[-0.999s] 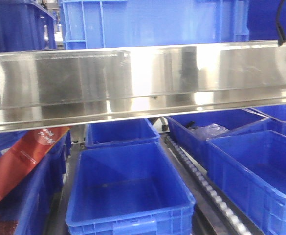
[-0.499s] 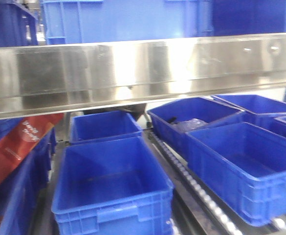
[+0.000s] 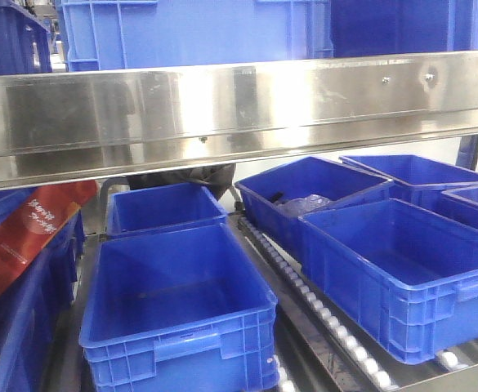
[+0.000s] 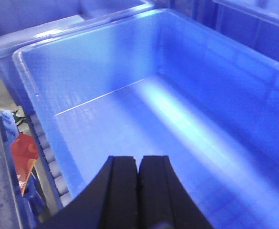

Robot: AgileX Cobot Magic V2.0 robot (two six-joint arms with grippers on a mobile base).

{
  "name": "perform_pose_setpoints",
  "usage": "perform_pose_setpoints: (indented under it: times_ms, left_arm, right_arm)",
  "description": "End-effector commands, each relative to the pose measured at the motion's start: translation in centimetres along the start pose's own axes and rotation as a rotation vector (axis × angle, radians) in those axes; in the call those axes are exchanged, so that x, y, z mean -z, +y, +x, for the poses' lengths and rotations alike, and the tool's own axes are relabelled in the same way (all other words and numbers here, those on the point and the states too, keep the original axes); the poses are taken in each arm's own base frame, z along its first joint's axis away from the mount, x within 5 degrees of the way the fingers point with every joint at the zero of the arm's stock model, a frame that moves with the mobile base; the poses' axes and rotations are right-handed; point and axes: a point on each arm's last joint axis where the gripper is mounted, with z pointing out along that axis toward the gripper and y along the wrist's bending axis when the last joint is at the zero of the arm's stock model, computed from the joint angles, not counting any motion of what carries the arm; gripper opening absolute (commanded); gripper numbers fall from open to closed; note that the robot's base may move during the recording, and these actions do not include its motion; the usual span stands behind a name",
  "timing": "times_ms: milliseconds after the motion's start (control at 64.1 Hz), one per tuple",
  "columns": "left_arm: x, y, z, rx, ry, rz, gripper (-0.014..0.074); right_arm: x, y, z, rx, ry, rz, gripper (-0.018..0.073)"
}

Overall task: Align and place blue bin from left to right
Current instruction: 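Open both grippers to release the bin and withdraw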

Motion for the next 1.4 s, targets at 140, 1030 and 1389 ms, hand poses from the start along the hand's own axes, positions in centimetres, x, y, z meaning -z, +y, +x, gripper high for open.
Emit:
perform_pose_setpoints:
  times_ms: [140,1030,1389]
  left_arm:
    - [1.2,-0.4,-0.5,-0.018,-0.035,0.057,-0.0111]
    - [19.3,-0.7,12.7,-0.033,-0.381,0.003,-0.0111]
    - [23.9,-0.8,24.1,-0.022,-0.589,-0.023,-0.0111]
  right_arm:
    - [4.4,-0.2,3.0,0.011,-0.158,0.029,-0.0067]
    - [18.6,0.5,11.6,0.012,-0.275,0.035,-0.0067]
    - [22.1,0.6,19.4,0.012,-0.273,0.036,-0.0067]
